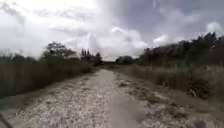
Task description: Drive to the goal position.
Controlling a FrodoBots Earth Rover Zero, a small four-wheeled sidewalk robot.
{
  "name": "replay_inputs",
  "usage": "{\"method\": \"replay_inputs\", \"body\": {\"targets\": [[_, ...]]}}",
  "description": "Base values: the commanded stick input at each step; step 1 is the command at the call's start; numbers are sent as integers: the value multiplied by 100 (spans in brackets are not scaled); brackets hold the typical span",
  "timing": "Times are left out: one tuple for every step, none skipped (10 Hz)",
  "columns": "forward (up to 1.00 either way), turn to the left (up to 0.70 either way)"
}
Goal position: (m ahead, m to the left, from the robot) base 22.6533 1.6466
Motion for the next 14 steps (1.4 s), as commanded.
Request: {"method": "replay_inputs", "body": {"targets": [[70,0],[70,0],[70,0],[70,0],[70,0],[70,0],[70,0],[70,0],[70,0],[70,0],[70,0],[70,0],[70,0],[70,0]]}}
